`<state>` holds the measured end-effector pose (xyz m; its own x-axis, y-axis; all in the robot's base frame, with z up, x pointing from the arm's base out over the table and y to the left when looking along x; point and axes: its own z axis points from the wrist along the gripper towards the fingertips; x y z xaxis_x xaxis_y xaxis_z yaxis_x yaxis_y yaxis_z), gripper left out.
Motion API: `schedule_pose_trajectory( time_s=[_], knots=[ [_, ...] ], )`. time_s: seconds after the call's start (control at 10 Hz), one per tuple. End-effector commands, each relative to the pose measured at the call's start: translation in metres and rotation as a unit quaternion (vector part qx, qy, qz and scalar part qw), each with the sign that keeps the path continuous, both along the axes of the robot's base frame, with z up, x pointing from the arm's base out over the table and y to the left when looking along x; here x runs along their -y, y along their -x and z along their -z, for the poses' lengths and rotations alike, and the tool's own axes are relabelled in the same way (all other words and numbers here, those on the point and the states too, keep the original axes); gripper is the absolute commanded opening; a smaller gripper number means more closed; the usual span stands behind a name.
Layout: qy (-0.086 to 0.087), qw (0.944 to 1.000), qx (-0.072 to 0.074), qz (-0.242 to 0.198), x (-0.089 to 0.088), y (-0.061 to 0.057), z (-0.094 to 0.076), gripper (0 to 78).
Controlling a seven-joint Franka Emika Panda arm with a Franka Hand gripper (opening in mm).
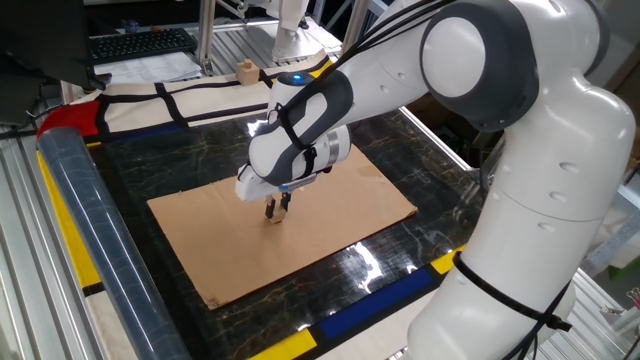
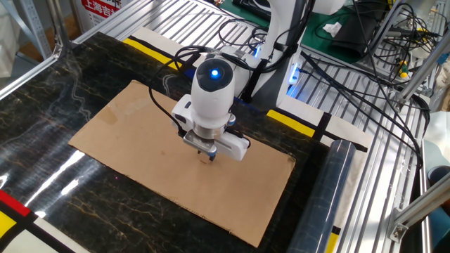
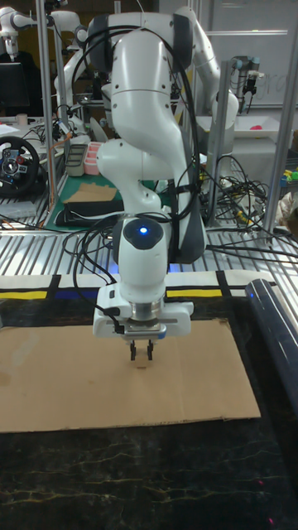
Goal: Grab the block and place it at the designated location
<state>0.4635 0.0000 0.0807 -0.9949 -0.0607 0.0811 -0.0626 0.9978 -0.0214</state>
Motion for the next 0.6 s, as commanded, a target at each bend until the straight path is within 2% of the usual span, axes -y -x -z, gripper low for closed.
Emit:
schedule_pose_trajectory(
  time_s=[0.1,0.6],
  knots=[
    [0.002,1.0,-0.001,0.001,0.0002,-0.001,-0.0007,1.1],
    [0.002,1.0,-0.003,0.003,0.0003,-0.0009,0.0001,1.1]
  ],
)
